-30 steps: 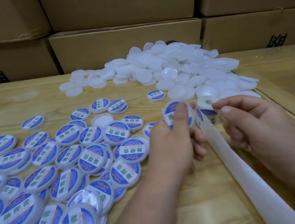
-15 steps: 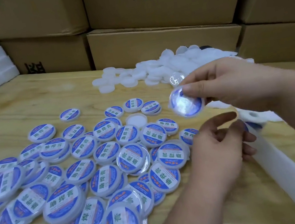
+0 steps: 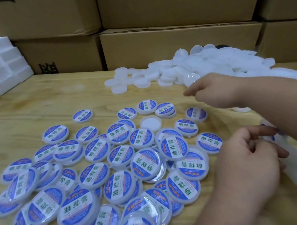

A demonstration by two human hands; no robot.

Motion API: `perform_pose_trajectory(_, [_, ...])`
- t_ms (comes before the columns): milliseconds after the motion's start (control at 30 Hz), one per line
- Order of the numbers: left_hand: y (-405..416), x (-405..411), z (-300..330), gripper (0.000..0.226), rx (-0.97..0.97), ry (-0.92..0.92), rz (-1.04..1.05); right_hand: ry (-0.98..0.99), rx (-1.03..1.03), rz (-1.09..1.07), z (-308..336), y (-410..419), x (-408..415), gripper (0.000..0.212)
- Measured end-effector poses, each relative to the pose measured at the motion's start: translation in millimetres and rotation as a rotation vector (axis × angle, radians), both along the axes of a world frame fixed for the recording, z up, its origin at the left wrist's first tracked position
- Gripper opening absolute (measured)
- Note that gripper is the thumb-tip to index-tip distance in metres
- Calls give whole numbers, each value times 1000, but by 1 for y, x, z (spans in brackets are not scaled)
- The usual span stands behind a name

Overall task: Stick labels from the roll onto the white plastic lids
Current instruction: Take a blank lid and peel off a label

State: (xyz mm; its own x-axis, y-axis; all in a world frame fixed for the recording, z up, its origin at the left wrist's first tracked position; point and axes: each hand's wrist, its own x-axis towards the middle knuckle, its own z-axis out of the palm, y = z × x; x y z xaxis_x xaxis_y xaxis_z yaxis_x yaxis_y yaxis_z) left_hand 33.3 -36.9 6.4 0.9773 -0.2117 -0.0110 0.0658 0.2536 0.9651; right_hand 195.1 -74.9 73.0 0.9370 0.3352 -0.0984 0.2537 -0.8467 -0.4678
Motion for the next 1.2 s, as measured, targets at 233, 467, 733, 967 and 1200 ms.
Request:
perform_pose_trajectory(233, [0, 5, -7, 28, -18, -27, 114, -224, -59, -127, 24, -44, 4, 33])
perform_pose_trajectory(467, [-1, 6, -7, 40, 100, 4, 120, -3, -263, 19, 10, -34, -21, 43])
perform_pose_trajectory(733, [-1, 6, -7, 43, 133, -15, 64, 119, 108, 69, 19, 0, -20, 29])
perform_pose_trajectory(967, [-1, 7, -9, 45, 29, -11, 88, -3, -483, -182, 25, -66, 14, 71])
perform_pose_trajectory(1200, [-2, 7, -8, 44, 28, -3, 85, 194, -617, -342, -4, -88, 10, 137])
